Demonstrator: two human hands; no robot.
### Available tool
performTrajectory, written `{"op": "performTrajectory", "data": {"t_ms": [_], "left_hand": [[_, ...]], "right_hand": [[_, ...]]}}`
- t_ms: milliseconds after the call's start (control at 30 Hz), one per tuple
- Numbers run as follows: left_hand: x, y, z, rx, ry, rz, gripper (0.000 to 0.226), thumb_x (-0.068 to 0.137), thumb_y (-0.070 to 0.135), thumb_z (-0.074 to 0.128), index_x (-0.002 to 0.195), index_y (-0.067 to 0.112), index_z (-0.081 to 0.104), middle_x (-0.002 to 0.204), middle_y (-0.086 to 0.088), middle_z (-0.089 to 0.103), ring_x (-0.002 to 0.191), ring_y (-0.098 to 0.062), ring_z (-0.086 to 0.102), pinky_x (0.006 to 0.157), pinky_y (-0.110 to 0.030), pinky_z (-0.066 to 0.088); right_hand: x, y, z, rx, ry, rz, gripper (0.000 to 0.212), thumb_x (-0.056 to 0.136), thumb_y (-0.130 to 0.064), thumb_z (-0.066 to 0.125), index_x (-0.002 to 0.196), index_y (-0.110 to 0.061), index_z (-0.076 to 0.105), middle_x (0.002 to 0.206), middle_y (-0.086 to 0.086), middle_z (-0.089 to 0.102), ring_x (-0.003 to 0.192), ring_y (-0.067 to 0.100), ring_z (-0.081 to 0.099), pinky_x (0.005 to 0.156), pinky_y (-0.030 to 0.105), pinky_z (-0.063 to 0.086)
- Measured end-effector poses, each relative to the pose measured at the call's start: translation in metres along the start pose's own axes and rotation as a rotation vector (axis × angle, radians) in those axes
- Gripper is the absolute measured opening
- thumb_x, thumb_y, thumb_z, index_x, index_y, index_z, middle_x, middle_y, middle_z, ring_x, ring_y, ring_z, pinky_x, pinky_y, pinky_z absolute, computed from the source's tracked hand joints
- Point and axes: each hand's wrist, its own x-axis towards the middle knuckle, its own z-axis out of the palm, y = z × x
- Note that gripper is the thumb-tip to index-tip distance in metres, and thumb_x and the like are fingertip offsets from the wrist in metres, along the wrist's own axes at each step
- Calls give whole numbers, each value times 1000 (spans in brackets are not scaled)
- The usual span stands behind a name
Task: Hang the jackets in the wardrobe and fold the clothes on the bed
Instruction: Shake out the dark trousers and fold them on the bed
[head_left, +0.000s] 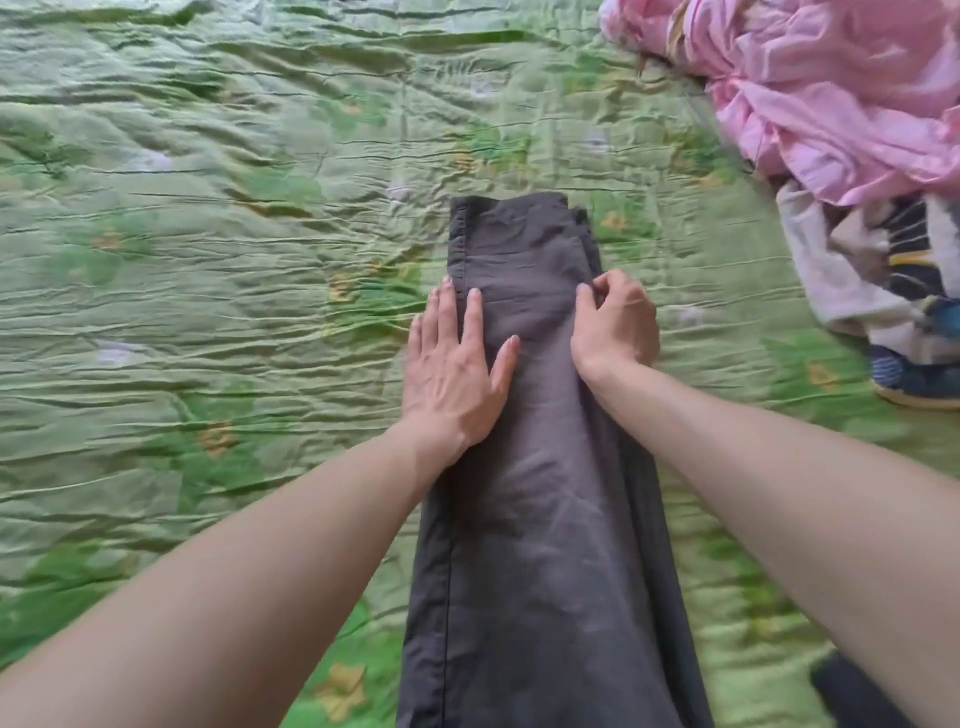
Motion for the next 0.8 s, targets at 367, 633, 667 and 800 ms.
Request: {"op": "performTrajectory", "data": {"t_ms": [367, 633, 667, 800], "left_hand": [[-14, 16, 20, 138, 78, 68, 80, 100, 55, 12, 166, 9, 14, 175, -10, 4, 162, -23, -3, 129, -42, -9], [-102, 31, 28, 113, 66, 332, 68, 97, 20, 35, 162, 2, 27, 169, -16, 26, 159, -29, 22, 129, -46, 23], [-117, 32, 32, 109, 52, 328, 68, 97, 20, 35, 162, 2, 26, 170, -16, 25, 159, -29, 22, 128, -46, 25], [-143, 15, 40, 95, 76, 359, 63, 101, 22, 38, 160, 2, 32, 170, -15, 26, 159, -27, 22, 128, -44, 23]], "right_hand": [[-9, 20, -10, -111, -80, -146, 45, 105, -34, 48, 144, -11, 47, 143, 14, 47, 128, 36, 51, 100, 44, 42], [-126, 66, -8, -226, -72, -665, 58, 100, -14, 29, 154, 0, 42, 162, 16, 40, 151, 29, 38, 121, 44, 37], [-141, 74, -9, -247, -101, -662, 58, 101, -16, 29, 155, -2, 41, 164, 14, 38, 152, 27, 37, 121, 45, 37], [-154, 107, -12, -378, -111, -705, 62, 104, -37, 36, 159, -8, 37, 167, 12, 32, 155, 23, 31, 124, 42, 32]]}}
